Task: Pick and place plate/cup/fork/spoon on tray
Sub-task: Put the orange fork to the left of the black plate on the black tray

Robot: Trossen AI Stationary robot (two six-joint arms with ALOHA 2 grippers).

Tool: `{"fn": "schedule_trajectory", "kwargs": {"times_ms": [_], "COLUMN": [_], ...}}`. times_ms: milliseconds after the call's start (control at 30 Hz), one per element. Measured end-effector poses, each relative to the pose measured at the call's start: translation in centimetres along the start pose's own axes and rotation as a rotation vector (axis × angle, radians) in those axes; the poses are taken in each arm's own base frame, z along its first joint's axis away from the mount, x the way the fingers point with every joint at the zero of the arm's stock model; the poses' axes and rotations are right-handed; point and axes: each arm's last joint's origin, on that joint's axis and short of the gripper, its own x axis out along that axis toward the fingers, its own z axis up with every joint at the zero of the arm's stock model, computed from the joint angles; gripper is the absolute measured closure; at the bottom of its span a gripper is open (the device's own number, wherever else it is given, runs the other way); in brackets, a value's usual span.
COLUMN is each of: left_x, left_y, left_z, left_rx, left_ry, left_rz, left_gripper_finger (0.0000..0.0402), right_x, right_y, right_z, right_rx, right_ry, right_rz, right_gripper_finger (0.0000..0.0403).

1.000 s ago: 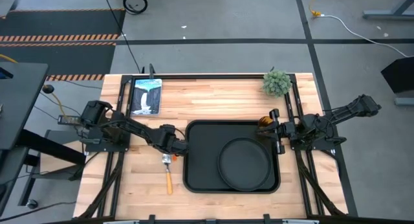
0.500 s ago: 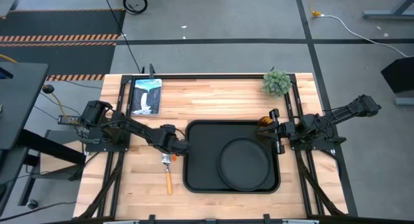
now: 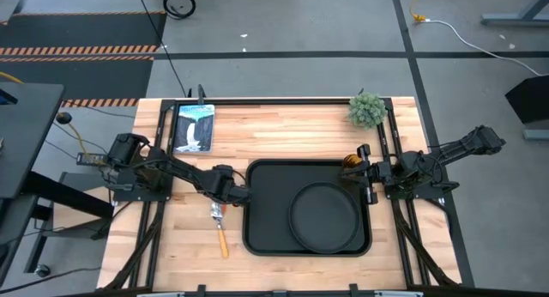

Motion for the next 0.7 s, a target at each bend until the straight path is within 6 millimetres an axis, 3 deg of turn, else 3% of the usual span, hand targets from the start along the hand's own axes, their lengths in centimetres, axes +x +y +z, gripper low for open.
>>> {"fn": "schedule_trajectory", "kwargs": {"times_ms": [267,567,700], "left_x": [-3.0,-6.8,-7.5], "left_y": [-1.2,-4.6,-5.9], "left_z": [0.5,-0.5,-1.7], "left_rx": [0.01,-0.05,-0.083], "left_ry": [-0.057,-0.081,-0.102], "left_rz": [-0.005,-0.221,-0.335], "left_gripper_finger": [0.0386,0.0386,0.0386], "right_x": [0.0,0.0,0.0], "right_y": [0.0,0.0,0.0], "right_z": [0.0,0.0,0.0], "right_rx": [0.0,0.0,0.001], "right_ry": [0.001,-0.001,-0.004], "right_rz": [0.0,0.0,-0.001], "right_gripper_finger": [0.0357,0.0357,0.0357]}}
